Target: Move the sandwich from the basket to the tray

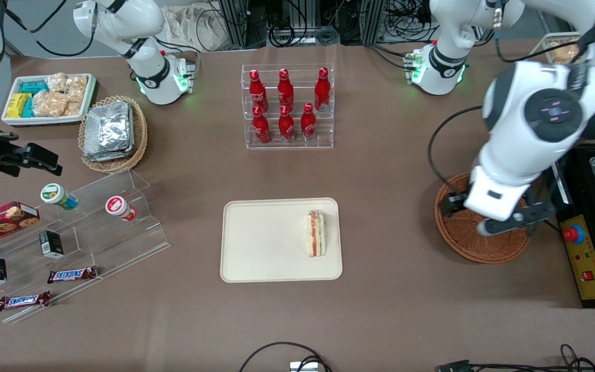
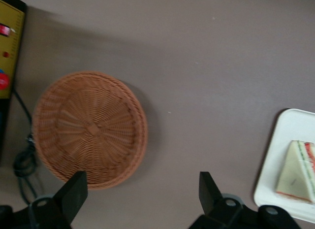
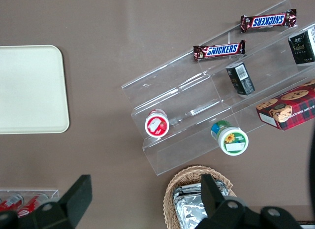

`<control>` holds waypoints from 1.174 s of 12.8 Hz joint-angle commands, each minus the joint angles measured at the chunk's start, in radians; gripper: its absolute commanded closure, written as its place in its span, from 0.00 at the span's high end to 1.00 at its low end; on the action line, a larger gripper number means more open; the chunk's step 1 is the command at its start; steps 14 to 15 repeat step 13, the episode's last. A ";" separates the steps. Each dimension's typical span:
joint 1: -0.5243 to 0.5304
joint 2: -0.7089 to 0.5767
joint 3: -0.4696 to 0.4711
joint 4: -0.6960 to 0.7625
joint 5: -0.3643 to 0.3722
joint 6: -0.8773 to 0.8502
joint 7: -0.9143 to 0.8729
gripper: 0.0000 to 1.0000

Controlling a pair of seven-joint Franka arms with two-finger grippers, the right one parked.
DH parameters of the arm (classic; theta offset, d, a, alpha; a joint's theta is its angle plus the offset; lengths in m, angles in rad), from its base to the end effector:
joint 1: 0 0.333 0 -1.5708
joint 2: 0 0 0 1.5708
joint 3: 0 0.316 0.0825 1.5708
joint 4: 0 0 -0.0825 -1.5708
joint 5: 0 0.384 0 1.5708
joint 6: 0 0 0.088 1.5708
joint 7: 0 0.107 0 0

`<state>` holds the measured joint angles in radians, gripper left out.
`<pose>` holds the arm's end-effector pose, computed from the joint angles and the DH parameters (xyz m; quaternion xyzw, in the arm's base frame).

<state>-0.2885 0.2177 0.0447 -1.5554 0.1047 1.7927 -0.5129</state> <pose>0.6146 -0.1463 0.5228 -0.9908 -0.1224 -0.0298 0.0484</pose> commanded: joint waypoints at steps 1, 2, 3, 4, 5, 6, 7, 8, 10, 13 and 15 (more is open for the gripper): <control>0.074 -0.095 -0.013 -0.052 -0.042 -0.028 0.129 1.00; 0.103 -0.112 -0.013 -0.049 -0.056 -0.042 0.193 1.00; 0.133 -0.125 -0.013 -0.045 -0.071 -0.061 0.244 1.00; 0.141 -0.144 -0.011 -0.043 -0.082 -0.081 0.285 1.00; 0.152 -0.165 -0.011 -0.043 -0.082 -0.101 0.338 1.00; 0.187 -0.187 -0.020 -0.038 -0.083 -0.134 0.373 1.00; 0.195 -0.205 -0.022 -0.028 -0.083 -0.163 0.393 1.00; 0.198 -0.225 -0.022 -0.022 -0.083 -0.194 0.402 1.00; 0.210 -0.250 -0.022 0.004 -0.102 -0.246 0.450 1.00; 0.247 -0.248 -0.051 0.058 -0.140 -0.302 0.452 1.00; 0.247 -0.248 -0.051 0.058 -0.140 -0.302 0.452 1.00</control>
